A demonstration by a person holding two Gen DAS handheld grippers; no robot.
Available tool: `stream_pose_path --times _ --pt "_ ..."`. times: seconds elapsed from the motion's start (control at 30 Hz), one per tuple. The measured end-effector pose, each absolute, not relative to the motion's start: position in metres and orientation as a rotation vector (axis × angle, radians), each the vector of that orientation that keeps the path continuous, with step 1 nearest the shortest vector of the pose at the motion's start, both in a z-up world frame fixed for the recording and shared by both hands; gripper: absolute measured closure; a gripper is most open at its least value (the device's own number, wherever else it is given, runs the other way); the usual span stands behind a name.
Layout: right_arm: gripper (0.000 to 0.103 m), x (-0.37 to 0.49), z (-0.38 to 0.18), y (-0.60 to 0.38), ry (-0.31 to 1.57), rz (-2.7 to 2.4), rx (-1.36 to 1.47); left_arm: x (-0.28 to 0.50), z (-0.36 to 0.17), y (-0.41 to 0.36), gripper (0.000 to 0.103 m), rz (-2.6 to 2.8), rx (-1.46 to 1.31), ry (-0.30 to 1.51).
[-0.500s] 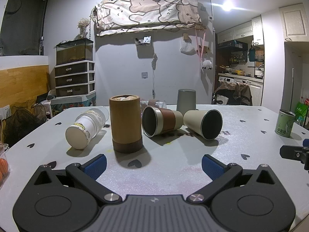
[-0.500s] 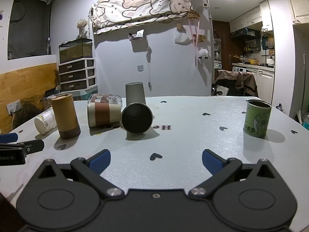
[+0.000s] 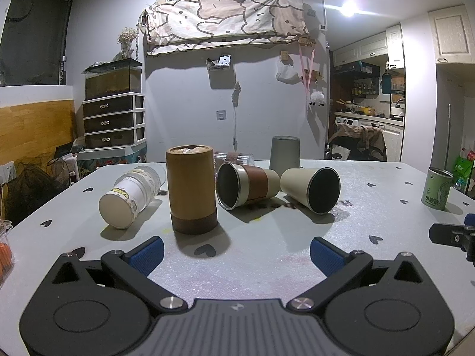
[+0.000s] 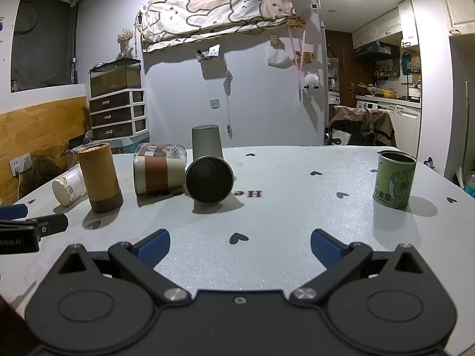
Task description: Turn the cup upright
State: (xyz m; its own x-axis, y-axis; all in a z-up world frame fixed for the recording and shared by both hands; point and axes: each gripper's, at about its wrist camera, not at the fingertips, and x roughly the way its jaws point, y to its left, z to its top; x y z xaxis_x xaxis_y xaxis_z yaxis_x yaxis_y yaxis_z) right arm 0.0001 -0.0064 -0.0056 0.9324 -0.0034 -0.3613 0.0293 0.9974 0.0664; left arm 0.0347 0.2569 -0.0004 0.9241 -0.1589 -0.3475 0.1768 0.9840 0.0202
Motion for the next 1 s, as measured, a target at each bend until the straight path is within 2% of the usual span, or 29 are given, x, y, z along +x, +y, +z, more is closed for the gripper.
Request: stream_pose_path --times 0.8,1.0 --pt "0.001 -0.002 -0.007 -0.009 0.373 -0.022 0.075 0.036 0.0 0.259 0.0 -0.165 0.049 0.352" --pt "0.001 -0.007 -0.004 -0.009 0.366 -0.019 0.076 0.053 0.015 0.261 0.0 -0.113 0.05 0.331"
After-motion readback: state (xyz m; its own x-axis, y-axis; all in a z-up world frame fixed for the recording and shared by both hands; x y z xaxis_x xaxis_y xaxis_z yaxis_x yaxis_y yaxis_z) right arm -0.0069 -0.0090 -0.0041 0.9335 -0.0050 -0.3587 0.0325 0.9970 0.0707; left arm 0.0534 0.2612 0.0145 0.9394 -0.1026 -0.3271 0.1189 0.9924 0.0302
